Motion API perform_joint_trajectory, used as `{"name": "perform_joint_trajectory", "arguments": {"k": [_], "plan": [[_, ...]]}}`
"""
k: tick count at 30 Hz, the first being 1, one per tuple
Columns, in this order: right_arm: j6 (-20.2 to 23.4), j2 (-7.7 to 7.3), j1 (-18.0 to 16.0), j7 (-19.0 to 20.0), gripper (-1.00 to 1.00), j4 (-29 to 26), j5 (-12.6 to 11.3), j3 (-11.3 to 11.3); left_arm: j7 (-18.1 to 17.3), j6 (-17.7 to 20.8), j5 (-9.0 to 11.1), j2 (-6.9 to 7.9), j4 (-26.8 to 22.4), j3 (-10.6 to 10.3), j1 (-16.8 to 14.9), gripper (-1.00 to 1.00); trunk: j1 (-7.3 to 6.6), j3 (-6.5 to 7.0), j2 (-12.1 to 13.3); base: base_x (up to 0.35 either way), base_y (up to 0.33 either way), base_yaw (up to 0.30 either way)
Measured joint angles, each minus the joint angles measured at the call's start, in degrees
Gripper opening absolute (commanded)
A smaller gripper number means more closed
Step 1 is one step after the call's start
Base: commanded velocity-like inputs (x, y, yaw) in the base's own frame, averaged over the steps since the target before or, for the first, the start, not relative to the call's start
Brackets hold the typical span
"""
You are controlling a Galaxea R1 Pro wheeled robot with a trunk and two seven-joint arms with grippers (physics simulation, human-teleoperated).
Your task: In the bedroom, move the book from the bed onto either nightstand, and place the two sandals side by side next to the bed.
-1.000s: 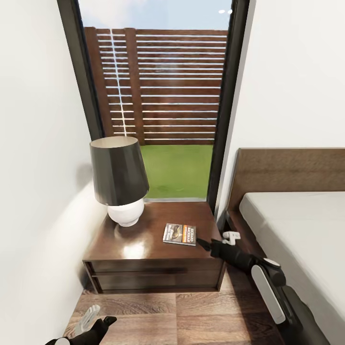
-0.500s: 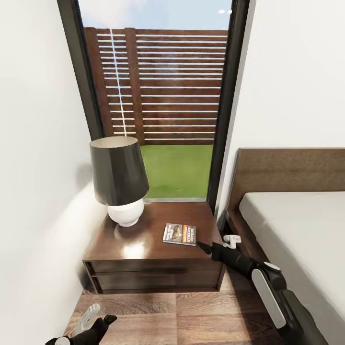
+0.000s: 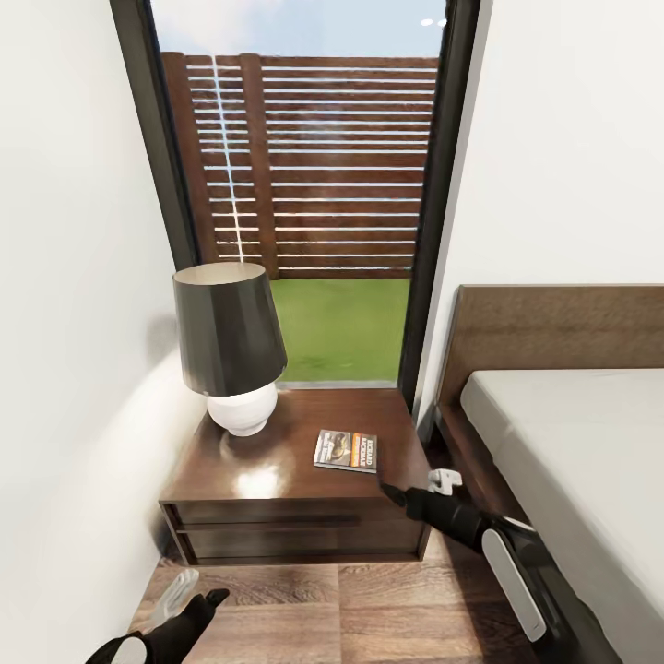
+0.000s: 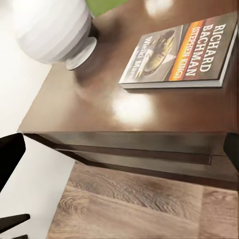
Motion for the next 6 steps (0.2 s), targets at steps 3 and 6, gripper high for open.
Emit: {"name": "perform_joint_trajectory", "arguments": {"k": [3, 6], "plan": [[0.1, 0.18, 0.2, 0.0, 1.0, 1.0, 0.0, 0.1, 0.0, -0.1, 0.0, 0.0, -0.1, -0.1, 0.0, 1.0, 0.0, 0.0, 0.0, 0.0, 0.0, 0.0], [0.2, 0.46, 0.4, 0.0, 1.0, 1.7, 0.0, 0.1, 0.1, -0.2, 0.0, 0.0, -0.1, -0.2, 0.0, 1.0, 0.0, 0.0, 0.0, 0.0, 0.0, 0.0]]}}
